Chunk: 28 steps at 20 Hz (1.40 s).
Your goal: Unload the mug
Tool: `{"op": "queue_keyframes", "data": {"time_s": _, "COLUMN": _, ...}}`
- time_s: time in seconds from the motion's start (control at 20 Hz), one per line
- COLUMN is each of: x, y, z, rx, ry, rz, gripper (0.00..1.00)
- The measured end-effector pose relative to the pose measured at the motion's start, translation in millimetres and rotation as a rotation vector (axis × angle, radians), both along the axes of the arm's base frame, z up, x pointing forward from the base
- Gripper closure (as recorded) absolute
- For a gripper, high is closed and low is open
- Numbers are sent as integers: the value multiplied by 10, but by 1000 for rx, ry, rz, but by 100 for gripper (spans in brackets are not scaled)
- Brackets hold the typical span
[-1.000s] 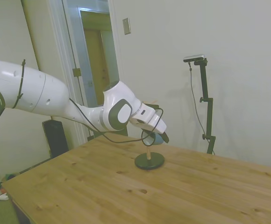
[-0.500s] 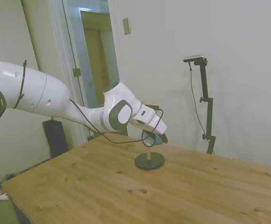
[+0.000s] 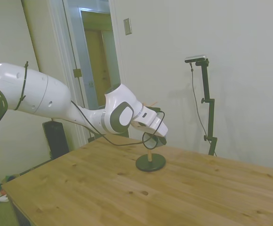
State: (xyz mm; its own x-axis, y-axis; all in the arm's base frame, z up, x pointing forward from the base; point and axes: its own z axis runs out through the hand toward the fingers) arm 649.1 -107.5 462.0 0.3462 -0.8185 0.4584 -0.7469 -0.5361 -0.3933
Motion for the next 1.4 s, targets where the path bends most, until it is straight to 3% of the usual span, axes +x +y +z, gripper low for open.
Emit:
{"op": "queue_keyframes", "data": {"time_s": 0.9, "x": -10, "y": 81, "z": 57, "rx": -1, "ry": -9, "rz": 13, "gripper": 100}}
{"op": "queue_keyframes", "data": {"time_s": 1.4, "x": -238, "y": 136, "z": 165, "rx": 7, "ry": -26, "rz": 21, "gripper": 100}}
